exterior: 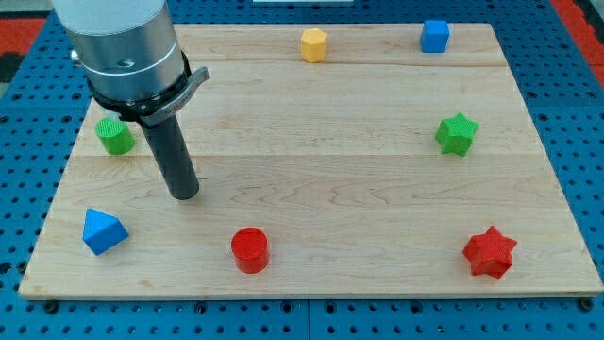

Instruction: Push the yellow heart to the center

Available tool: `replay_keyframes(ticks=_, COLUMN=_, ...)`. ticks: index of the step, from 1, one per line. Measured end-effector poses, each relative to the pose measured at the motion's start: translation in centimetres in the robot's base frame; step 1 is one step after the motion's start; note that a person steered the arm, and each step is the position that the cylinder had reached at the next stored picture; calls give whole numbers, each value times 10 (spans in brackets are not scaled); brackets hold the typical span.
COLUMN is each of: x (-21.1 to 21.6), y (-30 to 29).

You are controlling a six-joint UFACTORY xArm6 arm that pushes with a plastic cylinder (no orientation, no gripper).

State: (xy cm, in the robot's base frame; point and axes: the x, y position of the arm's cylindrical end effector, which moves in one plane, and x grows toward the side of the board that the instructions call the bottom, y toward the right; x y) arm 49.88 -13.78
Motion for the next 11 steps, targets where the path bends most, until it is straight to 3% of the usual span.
replay_keyframes(ticks=8, x=-17, y=27)
replay_keyframes(ticks=9, x=-87, y=60)
replay_keyframes(ticks=10, x=-155, y=33)
replay_keyframes(ticks=11, x=-197, y=-14)
